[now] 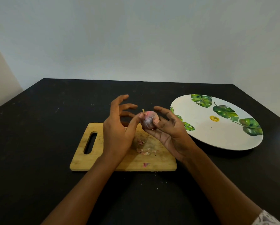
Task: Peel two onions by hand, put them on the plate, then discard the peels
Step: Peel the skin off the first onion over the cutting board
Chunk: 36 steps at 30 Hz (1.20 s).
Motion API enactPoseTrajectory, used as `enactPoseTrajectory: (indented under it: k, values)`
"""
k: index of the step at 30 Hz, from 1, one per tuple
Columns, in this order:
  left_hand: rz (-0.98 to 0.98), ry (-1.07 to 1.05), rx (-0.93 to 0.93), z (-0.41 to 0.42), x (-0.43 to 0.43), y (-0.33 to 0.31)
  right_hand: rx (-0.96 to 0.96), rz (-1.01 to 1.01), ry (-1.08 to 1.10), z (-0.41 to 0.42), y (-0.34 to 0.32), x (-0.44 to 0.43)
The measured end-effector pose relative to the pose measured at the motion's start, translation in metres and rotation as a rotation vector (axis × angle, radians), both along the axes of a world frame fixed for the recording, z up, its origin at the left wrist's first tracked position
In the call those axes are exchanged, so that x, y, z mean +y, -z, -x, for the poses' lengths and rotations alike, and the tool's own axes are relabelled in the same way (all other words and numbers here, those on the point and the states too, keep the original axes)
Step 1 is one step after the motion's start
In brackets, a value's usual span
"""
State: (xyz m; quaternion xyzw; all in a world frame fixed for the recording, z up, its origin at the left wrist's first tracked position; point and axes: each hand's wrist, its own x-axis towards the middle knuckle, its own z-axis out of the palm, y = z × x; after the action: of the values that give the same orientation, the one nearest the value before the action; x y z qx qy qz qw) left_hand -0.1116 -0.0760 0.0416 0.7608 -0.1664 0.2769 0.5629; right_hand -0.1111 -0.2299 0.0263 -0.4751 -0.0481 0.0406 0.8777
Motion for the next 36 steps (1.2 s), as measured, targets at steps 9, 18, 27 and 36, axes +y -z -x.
enactPoseTrajectory:
  k: [9, 18, 27, 36]
  values:
    - [0.127, 0.12, 0.187, 0.001, 0.002, -0.007, 0.009, 0.06, -0.051, 0.001, -0.002, -0.001]
    - [0.259, 0.144, 0.273, 0.005, -0.003, -0.003, -0.068, 0.081, -0.155, -0.004, 0.005, -0.001]
    - [0.613, 0.32, 0.47, 0.007, 0.0, -0.012, -0.104, 0.001, -0.278, -0.001, -0.002, -0.005]
    - [0.389, 0.349, 0.347, 0.005, 0.007, -0.017, -0.099, 0.009, -0.221, -0.002, -0.001, -0.006]
